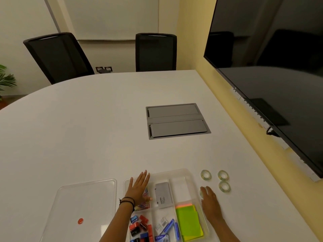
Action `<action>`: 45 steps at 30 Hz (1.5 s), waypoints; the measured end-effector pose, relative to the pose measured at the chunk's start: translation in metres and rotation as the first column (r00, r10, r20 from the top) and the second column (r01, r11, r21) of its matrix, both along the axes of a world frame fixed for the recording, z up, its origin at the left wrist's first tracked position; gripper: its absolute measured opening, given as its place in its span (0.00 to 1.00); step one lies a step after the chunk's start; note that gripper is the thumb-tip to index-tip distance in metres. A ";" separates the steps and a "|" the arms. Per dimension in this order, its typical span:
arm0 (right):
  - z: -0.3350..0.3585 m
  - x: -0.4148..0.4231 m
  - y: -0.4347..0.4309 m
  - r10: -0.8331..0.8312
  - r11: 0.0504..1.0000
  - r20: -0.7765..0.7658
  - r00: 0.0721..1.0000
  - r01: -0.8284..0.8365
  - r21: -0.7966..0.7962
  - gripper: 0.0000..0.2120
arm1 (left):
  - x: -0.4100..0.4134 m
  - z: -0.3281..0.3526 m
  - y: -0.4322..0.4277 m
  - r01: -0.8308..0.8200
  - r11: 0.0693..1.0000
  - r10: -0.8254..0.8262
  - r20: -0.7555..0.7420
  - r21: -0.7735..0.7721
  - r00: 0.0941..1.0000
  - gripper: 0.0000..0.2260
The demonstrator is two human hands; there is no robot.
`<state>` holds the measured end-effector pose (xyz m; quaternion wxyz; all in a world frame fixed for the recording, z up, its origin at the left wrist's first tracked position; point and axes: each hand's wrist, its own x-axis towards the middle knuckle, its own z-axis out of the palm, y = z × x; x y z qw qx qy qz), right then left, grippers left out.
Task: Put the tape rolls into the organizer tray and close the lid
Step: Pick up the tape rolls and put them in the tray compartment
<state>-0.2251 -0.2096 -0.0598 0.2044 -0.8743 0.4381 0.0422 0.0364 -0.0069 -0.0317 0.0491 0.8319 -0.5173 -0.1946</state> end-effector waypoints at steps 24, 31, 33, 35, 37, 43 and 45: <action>0.072 0.062 0.012 -0.424 0.880 0.655 0.626 0.114 0.461 0.21 | 0.001 -0.002 -0.001 -0.166 0.982 0.169 0.029 -0.095 0.985 0.63; 0.073 0.088 0.025 -0.344 0.755 0.418 0.841 -0.017 0.655 0.07 | 0.001 -0.001 0.000 -0.171 0.981 0.172 0.002 -0.092 0.985 0.64; 0.065 0.094 0.027 -0.331 0.781 0.367 0.870 0.034 0.624 0.08 | 0.002 -0.004 0.000 -0.164 0.982 0.166 0.013 -0.094 0.986 0.63; 0.057 0.098 0.028 -0.296 0.817 0.328 0.897 0.060 0.574 0.12 | 0.001 -0.005 0.000 -0.165 0.982 0.168 0.023 -0.094 0.986 0.63; 0.047 0.098 0.029 -0.244 0.851 0.307 0.920 0.051 0.523 0.13 | 0.000 -0.005 0.001 -0.162 0.983 0.167 0.041 -0.090 0.985 0.63; 0.041 0.098 0.036 -0.138 0.910 0.281 0.950 0.010 0.415 0.18 | 0.000 -0.008 0.001 -0.141 0.988 0.147 0.103 -0.066 0.984 0.63; 0.042 0.099 0.036 -0.101 0.924 0.267 0.958 -0.009 0.382 0.19 | -0.001 -0.007 0.002 -0.134 0.990 0.139 0.119 -0.048 0.983 0.62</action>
